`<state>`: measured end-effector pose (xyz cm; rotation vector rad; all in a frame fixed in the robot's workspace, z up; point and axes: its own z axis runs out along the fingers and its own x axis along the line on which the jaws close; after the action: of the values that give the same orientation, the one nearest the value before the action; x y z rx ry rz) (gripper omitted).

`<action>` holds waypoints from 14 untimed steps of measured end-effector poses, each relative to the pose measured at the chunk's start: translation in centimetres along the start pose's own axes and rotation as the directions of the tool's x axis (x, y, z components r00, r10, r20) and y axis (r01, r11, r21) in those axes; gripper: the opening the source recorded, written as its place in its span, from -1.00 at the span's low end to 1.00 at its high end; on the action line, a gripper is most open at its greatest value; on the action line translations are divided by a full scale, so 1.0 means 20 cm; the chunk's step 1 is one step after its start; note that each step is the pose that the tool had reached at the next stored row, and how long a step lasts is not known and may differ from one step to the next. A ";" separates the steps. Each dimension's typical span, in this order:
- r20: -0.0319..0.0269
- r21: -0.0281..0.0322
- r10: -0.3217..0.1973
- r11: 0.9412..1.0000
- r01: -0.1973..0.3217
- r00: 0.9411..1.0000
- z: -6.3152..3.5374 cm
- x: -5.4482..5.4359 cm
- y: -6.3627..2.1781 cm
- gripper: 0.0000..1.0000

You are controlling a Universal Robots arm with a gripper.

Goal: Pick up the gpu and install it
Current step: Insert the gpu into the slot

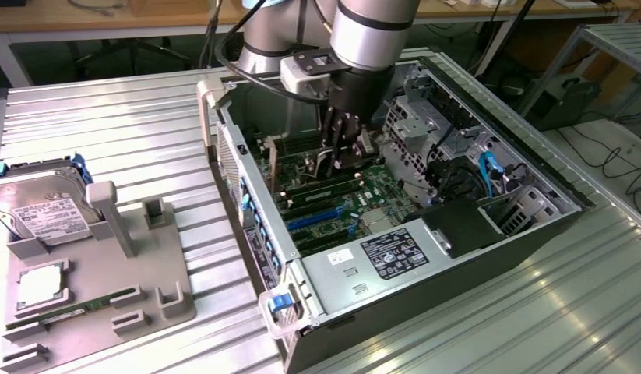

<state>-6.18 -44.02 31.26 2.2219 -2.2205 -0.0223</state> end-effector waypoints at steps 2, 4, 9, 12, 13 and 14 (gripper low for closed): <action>0.000 0.000 0.000 1.000 0.000 1.000 0.015 0.03 0.001 -0.45; 0.000 0.000 0.000 1.000 0.000 1.000 0.027 0.05 0.000 -0.45; 0.000 0.000 0.000 1.000 0.000 1.000 0.036 0.05 0.000 -0.45; -0.003 0.000 0.000 1.000 0.000 1.000 0.048 0.05 0.000 -0.45; -0.005 0.000 0.000 1.000 0.000 1.000 0.051 0.05 0.000 -0.45; -0.008 0.000 0.000 1.000 0.000 1.000 0.058 0.05 0.000 -0.45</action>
<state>-6.19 -45.08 30.10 2.2176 -2.2167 -0.0126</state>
